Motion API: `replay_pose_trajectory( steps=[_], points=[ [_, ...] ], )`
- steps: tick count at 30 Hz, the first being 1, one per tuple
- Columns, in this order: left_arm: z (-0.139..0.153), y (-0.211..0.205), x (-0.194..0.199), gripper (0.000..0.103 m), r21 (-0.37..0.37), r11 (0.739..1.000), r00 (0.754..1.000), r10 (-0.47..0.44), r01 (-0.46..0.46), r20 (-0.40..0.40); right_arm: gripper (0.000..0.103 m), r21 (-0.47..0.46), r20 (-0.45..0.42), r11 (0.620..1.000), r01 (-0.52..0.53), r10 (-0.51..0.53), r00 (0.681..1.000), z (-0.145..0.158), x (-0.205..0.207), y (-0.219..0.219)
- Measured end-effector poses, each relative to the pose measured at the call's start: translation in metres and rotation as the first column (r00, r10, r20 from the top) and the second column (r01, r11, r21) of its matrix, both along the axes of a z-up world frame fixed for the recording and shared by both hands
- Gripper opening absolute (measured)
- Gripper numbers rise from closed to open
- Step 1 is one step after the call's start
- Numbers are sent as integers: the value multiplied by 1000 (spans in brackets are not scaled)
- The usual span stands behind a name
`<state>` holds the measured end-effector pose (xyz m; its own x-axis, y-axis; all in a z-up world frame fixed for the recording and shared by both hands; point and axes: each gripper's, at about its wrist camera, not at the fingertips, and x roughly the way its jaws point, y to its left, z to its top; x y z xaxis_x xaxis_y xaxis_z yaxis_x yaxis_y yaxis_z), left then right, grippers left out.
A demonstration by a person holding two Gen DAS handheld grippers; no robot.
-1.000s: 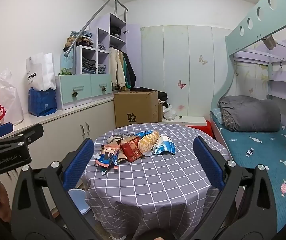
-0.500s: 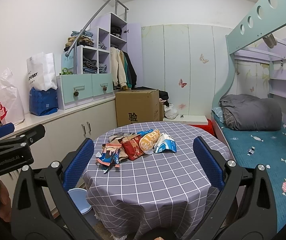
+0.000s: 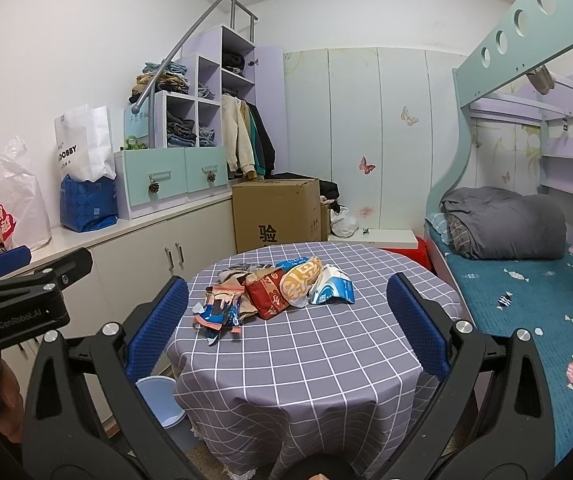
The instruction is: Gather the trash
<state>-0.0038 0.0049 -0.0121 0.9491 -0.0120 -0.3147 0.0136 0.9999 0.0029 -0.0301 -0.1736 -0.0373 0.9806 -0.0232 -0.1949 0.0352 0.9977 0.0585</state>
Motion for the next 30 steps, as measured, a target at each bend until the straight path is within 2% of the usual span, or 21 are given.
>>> replay_pose_trajectory(
  steps=[30],
  points=[
    [-2, 2, 0, 98, -3, 1000, 1000, 5, -5, 2, 97, 9, 4, 1000, -18, 18, 1000, 7, -3, 1]
  ],
)
